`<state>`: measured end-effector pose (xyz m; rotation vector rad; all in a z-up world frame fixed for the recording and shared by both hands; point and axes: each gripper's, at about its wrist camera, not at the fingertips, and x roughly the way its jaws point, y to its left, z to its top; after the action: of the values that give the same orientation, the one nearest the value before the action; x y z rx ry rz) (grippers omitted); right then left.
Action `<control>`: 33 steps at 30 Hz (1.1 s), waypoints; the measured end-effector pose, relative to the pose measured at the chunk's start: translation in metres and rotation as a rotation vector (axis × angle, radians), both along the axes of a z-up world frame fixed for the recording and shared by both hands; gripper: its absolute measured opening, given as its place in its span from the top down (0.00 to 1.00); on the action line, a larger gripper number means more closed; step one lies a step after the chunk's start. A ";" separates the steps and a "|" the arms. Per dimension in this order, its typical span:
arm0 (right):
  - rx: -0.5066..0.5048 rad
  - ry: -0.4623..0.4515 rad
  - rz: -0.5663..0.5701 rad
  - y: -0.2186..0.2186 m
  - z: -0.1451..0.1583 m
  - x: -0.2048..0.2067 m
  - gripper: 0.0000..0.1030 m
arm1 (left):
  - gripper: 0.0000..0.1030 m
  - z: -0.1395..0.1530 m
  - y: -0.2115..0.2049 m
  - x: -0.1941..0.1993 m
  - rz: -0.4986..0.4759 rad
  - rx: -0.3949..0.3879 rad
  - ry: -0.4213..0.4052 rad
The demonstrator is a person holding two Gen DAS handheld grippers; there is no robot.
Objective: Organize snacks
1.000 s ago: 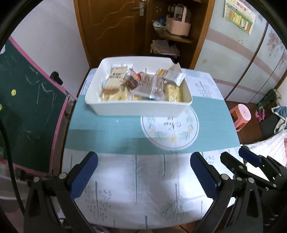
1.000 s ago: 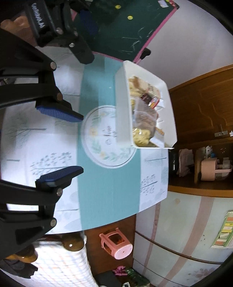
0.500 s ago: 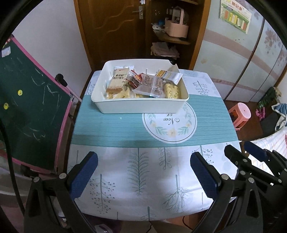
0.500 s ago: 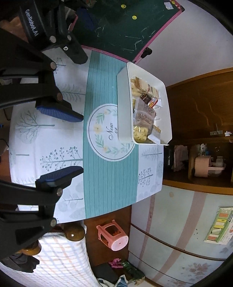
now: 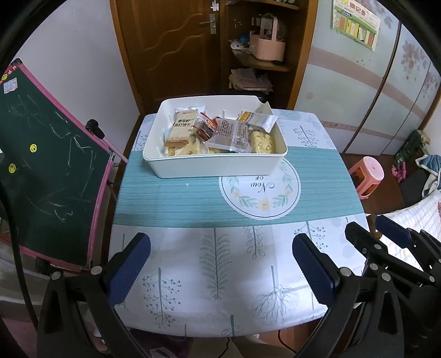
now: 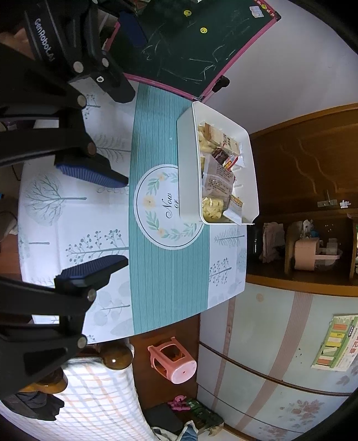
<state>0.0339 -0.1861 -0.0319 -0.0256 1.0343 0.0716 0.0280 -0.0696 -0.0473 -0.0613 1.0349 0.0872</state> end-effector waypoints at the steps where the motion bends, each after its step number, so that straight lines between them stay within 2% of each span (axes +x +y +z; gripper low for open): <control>1: 0.000 -0.001 0.000 0.000 0.000 -0.001 0.50 | 0.01 0.000 0.000 0.000 0.000 0.000 0.000; 33: -0.010 -0.009 -0.007 -0.001 0.003 -0.016 0.50 | 0.01 -0.007 -0.002 -0.014 0.006 -0.019 0.034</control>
<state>0.0180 -0.1867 -0.0287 -0.0311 1.0262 0.0601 0.0136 -0.0720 -0.0539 -0.0797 1.0700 0.0840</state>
